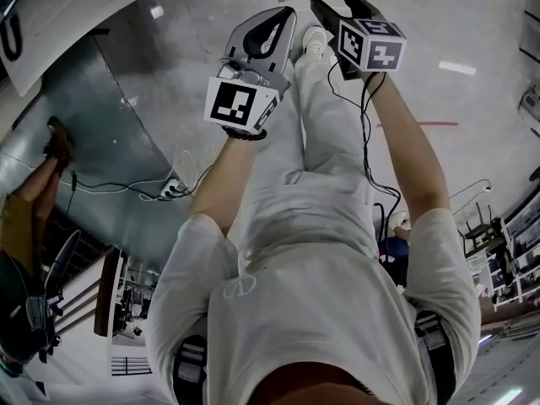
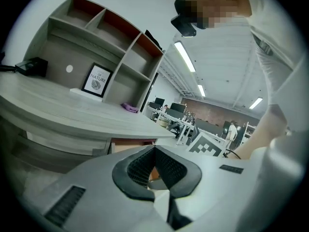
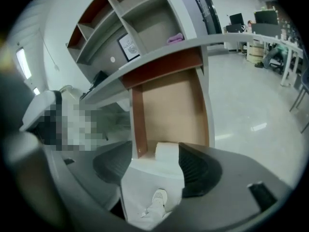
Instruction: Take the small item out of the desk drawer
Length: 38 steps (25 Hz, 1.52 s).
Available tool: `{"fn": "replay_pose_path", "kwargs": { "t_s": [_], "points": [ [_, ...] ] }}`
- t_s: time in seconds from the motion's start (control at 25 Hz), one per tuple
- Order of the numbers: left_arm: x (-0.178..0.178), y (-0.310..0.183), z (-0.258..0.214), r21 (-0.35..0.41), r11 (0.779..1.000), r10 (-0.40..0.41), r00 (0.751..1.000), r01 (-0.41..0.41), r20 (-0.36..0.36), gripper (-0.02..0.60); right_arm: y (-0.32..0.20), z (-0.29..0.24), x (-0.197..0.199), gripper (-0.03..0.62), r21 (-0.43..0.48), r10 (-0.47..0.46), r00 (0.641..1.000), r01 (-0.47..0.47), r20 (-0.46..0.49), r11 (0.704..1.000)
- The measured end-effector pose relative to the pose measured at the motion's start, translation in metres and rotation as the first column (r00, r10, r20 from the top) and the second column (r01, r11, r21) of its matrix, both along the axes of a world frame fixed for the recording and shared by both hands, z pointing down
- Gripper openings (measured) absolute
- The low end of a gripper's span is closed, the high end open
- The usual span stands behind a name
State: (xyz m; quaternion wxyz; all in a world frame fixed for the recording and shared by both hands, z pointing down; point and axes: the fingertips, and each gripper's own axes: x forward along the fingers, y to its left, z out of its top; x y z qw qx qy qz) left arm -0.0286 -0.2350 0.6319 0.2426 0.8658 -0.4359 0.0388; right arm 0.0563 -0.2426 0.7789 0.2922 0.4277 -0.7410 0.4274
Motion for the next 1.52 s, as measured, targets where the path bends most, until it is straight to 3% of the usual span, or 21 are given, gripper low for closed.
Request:
{"fn": "replay_pose_path", "kwargs": {
  "t_s": [0.2, 0.28, 0.92, 1.44, 1.52],
  "points": [
    [0.010, -0.001, 0.019, -0.011, 1.000, -0.004, 1.000, 0.004, -0.017, -0.002, -0.009, 0.029, 0.002, 0.304, -0.035, 0.002, 1.000, -0.003, -0.031, 0.999],
    [0.013, -0.002, 0.026, -0.008, 1.000, -0.003, 1.000, 0.002, -0.023, -0.002, -0.013, 0.038, 0.001, 0.380, -0.052, -0.006, 0.999, 0.004, -0.040, 0.999],
    [0.003, -0.010, 0.076, -0.070, 0.996, -0.049, 0.998, 0.047, -0.036, -0.002, -0.023, 0.093, -0.008, 0.380, -0.181, -0.019, 0.990, -0.006, -0.139, 0.984],
    [-0.010, -0.017, 0.091, -0.082, 0.994, -0.069, 0.997, 0.066, -0.040, -0.002, -0.031, 0.112, -0.020, 0.380, -0.213, -0.024, 0.983, -0.015, -0.180, 0.977],
    [-0.007, -0.018, 0.089, -0.079, 0.995, -0.069, 0.997, 0.066, -0.040, -0.002, -0.031, 0.111, -0.016, 0.354, -0.213, -0.027, 0.980, -0.016, -0.197, 0.977]
  ]
}}
